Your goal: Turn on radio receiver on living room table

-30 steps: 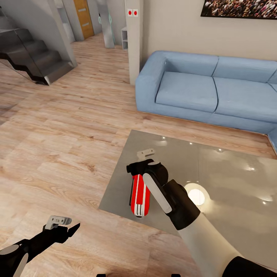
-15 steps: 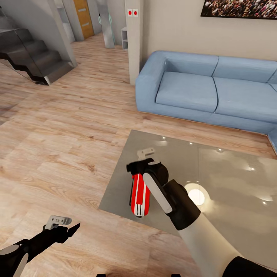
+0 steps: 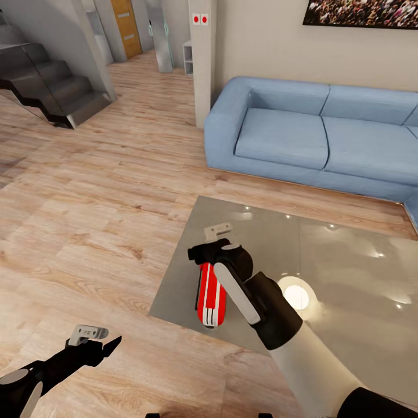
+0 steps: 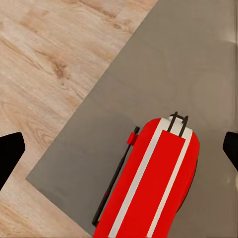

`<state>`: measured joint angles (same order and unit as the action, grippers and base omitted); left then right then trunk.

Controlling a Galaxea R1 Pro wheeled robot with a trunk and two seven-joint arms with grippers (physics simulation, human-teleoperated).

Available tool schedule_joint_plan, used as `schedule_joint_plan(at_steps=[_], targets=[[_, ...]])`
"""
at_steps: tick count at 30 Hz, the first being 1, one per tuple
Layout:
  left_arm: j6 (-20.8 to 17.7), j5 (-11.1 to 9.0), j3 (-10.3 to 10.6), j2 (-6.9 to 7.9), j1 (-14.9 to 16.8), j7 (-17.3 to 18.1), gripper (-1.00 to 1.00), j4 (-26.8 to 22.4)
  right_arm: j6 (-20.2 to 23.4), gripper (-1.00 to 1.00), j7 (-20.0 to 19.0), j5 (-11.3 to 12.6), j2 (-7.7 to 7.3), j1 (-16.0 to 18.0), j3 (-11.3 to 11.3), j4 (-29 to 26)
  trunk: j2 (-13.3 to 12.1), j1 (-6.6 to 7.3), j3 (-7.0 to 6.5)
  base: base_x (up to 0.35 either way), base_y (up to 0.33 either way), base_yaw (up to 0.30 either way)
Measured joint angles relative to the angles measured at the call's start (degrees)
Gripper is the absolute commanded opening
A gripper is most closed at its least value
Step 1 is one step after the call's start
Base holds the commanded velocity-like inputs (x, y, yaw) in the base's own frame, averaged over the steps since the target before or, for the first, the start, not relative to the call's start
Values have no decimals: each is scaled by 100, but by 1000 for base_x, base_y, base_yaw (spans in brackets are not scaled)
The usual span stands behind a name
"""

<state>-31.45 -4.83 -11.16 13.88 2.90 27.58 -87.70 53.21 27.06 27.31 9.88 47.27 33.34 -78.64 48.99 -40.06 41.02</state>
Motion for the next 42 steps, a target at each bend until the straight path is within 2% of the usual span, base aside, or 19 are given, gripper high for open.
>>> schedule_joint_plan(at_steps=[5, 20, 35, 42], targets=[[-3, 0, 0, 1, 0, 1, 100, -1, -10, 100, -151, -73, -10, 1, -25, 161, 0, 0, 0, 0, 0, 0], [-2, -1, 0, 13, 0, 27, 100, -1, -4, 100, -140, -125, -28, 2, -29, 239, 0, 0, 0, 148, 127, 0], [-2, -1, 0, 10, 0, 21, 100, -1, -23, 100, -117, -130, -21, 2, -29, 236, 0, 0, 0, 8, 5, 0], [-2, 0, 0, 10, 0, 21, 100, -1, -31, 100, -69, -145, -21, 2, -28, 236, 0, 0, 0, 0, 0, -125]])
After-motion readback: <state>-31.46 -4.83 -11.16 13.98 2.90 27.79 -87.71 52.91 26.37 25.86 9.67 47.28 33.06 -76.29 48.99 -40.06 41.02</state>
